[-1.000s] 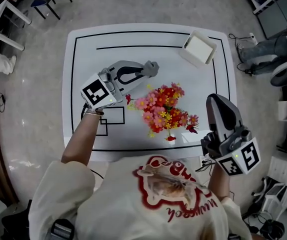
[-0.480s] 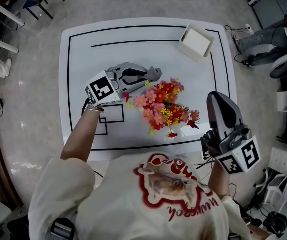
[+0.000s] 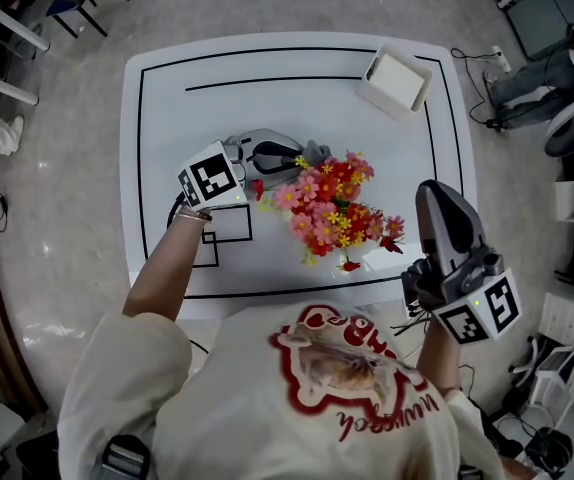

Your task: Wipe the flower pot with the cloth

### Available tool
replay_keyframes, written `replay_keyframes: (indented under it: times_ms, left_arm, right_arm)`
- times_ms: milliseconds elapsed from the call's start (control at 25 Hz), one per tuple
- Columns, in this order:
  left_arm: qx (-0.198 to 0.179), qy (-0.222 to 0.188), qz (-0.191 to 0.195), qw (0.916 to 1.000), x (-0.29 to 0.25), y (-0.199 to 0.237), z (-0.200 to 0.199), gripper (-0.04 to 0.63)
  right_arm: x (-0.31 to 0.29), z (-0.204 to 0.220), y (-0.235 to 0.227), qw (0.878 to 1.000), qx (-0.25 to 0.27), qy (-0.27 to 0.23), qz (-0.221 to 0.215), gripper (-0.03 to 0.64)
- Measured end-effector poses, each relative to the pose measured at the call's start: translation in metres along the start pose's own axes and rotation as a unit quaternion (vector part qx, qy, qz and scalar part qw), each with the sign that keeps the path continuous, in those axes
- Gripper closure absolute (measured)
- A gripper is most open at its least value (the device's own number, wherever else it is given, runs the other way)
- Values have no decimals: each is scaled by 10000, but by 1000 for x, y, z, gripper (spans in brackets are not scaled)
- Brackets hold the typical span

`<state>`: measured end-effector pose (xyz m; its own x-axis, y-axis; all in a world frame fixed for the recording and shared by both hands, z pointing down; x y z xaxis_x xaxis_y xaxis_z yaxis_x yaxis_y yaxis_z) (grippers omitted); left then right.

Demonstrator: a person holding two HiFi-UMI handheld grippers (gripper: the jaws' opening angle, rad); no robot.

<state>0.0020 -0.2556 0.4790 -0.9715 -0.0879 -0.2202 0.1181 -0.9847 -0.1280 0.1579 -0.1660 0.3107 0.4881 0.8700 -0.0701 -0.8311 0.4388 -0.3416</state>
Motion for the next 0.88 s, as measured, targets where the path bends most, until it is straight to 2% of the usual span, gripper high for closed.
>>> replay_keyframes:
  times_ms: [240,880]
  left_arm:
    - [-71,134,94,9998,1,-5,2,549]
    - [-34,327,46,9994,7,-8,7,549]
  right_arm:
    - [0,0,1,10000,-41,-41,11,617]
    - [10,1,3,9999,-18,-106,15,617]
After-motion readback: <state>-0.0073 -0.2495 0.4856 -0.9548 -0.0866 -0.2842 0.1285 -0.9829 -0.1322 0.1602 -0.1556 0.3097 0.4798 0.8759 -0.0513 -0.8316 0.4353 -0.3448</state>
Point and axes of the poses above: the fingertips, and each gripper's own axes: x backward along the fingers, y to its left, z out of its underside, the point moved 4 cm from there along x, backward along the fingers, and after that the axes turned 5 degrees about -x, right-handed, at the moved point
